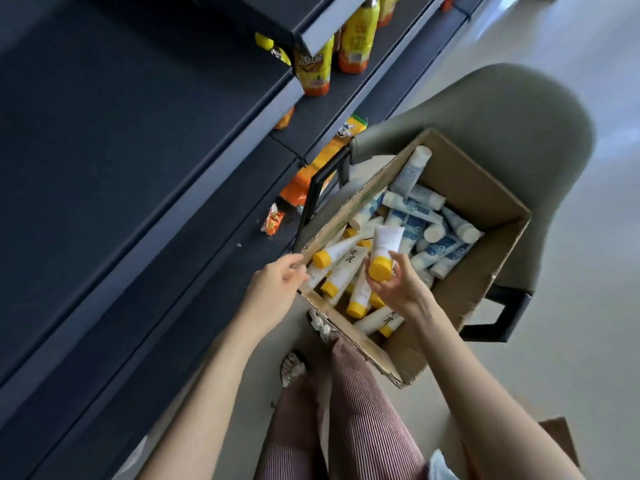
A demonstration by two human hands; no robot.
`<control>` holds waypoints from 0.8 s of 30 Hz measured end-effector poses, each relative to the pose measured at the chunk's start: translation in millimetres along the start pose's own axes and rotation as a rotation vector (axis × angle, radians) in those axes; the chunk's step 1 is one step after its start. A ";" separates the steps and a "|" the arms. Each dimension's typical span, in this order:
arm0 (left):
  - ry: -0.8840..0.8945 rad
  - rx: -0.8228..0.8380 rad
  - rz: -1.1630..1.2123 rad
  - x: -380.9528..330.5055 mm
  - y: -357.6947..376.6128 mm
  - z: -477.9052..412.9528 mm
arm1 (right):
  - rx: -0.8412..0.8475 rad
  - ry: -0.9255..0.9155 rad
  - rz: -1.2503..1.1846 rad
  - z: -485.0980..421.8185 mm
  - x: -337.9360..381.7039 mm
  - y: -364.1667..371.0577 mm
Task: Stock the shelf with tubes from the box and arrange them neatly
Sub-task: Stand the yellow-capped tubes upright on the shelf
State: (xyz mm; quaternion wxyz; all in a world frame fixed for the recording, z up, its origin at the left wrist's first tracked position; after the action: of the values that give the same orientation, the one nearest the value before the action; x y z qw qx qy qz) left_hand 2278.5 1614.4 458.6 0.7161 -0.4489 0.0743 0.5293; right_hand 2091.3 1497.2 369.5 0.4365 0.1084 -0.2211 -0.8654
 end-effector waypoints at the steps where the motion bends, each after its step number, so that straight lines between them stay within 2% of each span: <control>1: 0.011 0.002 0.011 -6.7 1.6 0.7 | 0.062 0.003 0.011 13.0 -2.3 4.0; 6: 0.072 0.015 0.124 -36.8 6.7 6.7 | 0.295 -0.040 0.291 69.9 -13.3 25.7; 11: 0.161 0.051 0.353 -58.1 9.7 16.7 | 0.547 -0.094 0.580 104.6 -24.2 43.5; 14: 0.185 0.005 0.416 -63.0 11.0 20.6 | 0.515 -0.254 0.752 109.7 -33.4 51.0; 19: 0.096 -0.192 0.468 -54.8 15.2 22.2 | 0.450 -0.721 0.989 107.5 -58.5 58.5; 22: 0.045 -0.250 0.510 -44.0 15.7 19.7 | 0.435 -0.797 1.027 101.1 -74.6 57.4; 24: 0.001 -0.253 0.567 -35.0 13.9 15.8 | 0.436 -0.739 1.064 93.1 -79.8 54.4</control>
State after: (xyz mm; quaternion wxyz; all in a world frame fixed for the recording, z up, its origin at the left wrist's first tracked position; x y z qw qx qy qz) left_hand 2246.3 1602.2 480.4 0.4781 -0.4962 0.1307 0.7128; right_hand 2141.8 1559.8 476.8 0.6666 -0.2324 -0.5479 -0.4488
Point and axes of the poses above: each hand's wrist, its own z-axis away from the middle knuckle, its own y-axis out of the palm, x = y × z, the point moved 2 cm from there along -z, towards the middle knuckle, and after that the axes turned 13 degrees about -z, right-handed, at the moved point
